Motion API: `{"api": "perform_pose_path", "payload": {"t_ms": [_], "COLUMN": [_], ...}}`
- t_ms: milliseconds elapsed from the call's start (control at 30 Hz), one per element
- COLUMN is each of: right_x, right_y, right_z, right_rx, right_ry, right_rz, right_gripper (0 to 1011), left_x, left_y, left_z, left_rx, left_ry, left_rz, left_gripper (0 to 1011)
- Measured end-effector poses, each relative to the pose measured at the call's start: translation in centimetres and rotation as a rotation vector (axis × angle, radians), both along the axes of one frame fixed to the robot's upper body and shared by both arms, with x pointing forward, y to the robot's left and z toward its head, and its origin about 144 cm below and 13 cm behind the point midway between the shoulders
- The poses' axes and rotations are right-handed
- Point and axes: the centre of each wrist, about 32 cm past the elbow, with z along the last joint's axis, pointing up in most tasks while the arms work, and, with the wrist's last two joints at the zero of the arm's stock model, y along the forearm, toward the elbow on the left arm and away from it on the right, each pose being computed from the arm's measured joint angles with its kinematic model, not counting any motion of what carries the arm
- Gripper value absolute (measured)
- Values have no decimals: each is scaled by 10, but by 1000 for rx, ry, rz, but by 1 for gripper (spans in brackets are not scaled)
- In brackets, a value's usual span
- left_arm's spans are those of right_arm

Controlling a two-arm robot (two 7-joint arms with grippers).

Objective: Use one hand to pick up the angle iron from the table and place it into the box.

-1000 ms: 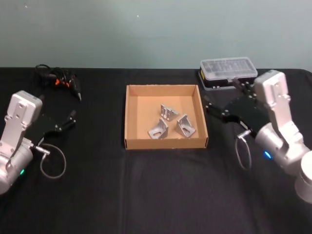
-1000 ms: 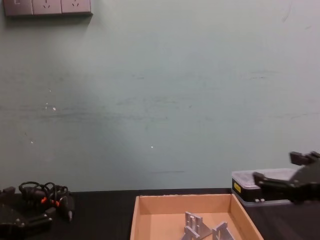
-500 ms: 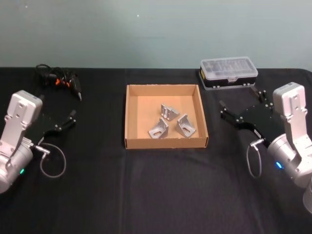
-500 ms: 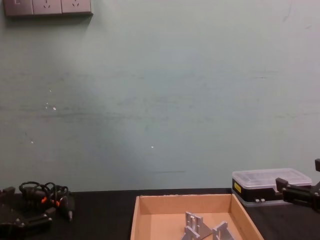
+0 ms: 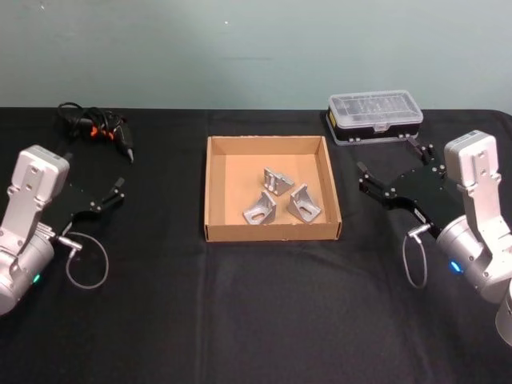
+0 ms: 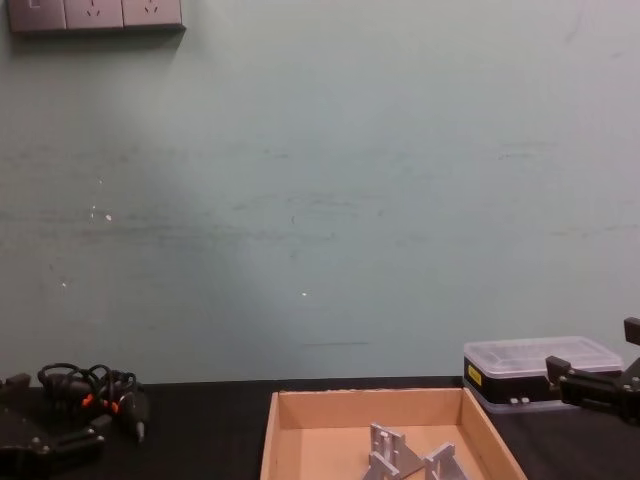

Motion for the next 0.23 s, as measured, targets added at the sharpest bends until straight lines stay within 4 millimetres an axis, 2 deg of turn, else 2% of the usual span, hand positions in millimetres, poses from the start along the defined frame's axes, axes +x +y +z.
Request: {"api": "perform_pose_path", "payload": {"t_ms": [233], "right_x": [0], "right_y": [0], "right_z": [0], "right_rx": [0], "right_ry": [2], "right_rz": [2], "right_gripper": [1003], "left_x": [0], "left_y": [0], "left_z": [0], "left_rx": [0], "left_ry": [0], "left_rz": [0], "left_gripper": [1000]}}
